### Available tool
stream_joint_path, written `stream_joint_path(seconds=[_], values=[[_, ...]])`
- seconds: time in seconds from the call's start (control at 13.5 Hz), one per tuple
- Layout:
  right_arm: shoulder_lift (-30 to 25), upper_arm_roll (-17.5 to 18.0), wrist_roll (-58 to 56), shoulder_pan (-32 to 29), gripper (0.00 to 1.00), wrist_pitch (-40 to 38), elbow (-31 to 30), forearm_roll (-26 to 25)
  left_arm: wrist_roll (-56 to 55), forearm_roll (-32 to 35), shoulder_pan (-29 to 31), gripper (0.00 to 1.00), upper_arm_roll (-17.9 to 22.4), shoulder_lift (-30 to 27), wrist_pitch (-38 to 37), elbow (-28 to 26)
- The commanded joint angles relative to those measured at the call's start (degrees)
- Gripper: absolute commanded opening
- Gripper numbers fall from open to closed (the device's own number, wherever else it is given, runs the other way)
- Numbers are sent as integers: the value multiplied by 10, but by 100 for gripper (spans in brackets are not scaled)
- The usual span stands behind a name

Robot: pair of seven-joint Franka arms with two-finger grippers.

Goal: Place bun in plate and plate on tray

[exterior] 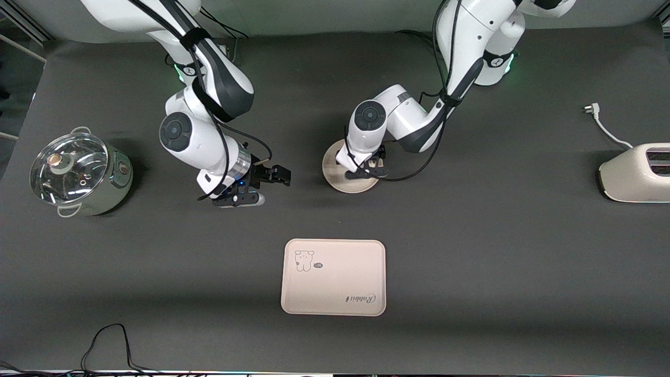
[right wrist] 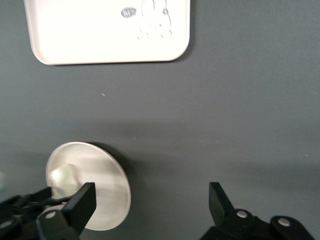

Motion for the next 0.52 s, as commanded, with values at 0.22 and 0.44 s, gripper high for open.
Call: stream_joint_path(seconds=[0.22, 0.44], values=[[3, 12, 25, 9, 100, 94, -72, -41, -16, 11, -7, 100, 5, -4, -3, 5], [15, 41, 45, 9, 100, 168, -108, -41, -7, 11, 8, 100, 7, -42, -57, 8]])
